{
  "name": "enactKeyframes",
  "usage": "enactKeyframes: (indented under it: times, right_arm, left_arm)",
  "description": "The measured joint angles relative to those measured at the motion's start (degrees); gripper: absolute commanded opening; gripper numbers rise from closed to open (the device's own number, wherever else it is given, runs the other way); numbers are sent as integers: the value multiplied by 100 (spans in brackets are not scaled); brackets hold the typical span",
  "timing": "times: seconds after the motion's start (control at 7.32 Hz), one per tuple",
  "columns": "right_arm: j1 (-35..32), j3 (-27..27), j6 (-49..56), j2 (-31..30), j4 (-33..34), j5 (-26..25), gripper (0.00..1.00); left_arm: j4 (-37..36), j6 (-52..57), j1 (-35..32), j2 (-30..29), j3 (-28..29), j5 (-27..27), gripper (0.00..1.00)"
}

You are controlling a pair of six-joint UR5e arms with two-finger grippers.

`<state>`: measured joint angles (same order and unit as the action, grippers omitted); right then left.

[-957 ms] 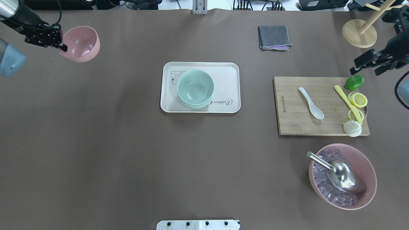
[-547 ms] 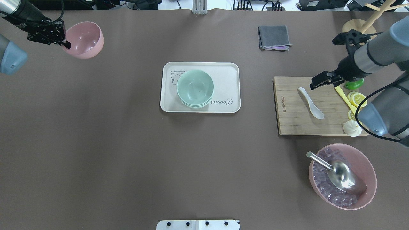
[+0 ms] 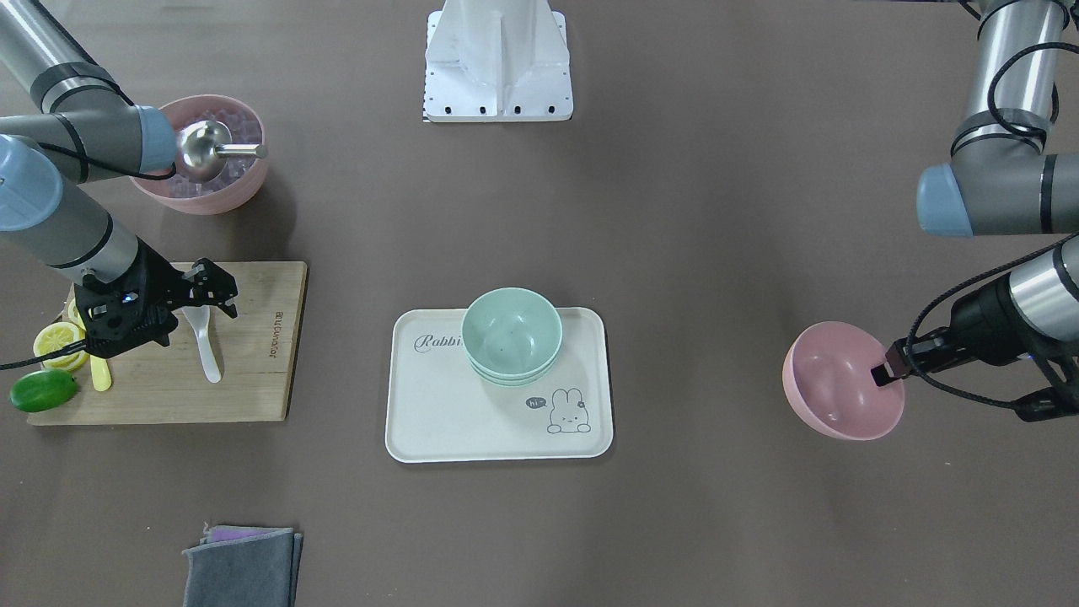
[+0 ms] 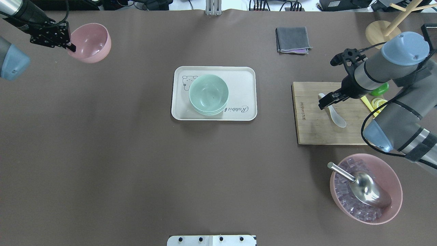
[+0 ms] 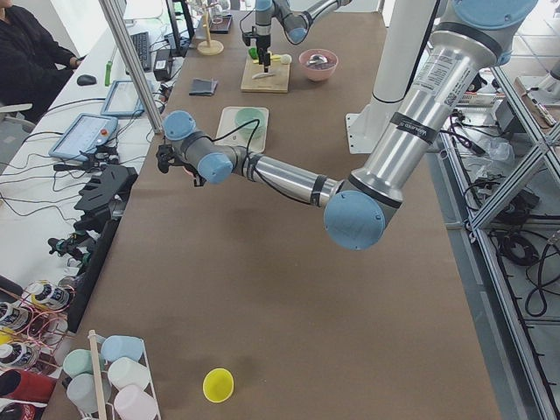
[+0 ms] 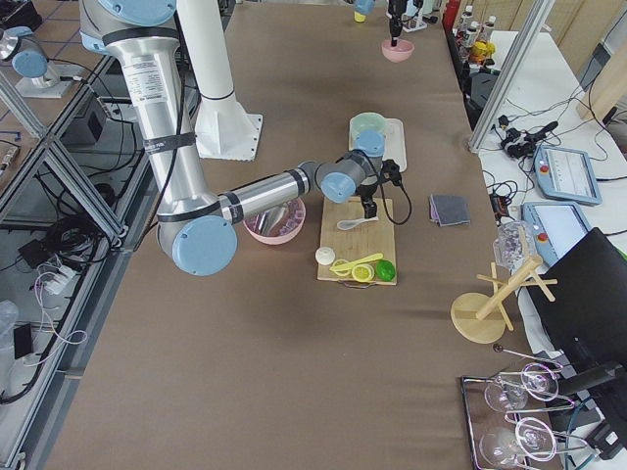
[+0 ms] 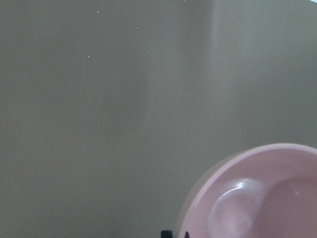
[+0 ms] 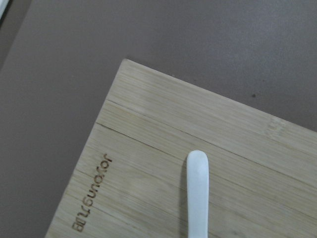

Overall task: Stack pink bowl on green and place spoon
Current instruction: 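Lift the pink bowl with the left gripper while the right grasps the white spoon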

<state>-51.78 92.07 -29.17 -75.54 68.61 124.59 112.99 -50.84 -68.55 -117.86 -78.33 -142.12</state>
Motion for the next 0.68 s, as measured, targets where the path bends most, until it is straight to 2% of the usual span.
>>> enactKeyframes:
  times: [0.14,0.27,0.68]
  right_arm:
    - [78,-113,81,33,72,-161,78]
    - [146,-221,107,79,104,-285,73]
    - [170,-294,119,352,476,-372,69]
  left_arm:
    - [2,4,0,0,0,0,0]
    - [3,16,2,0,-3,1,0]
    - [4,51,1,5,-12,-7,0]
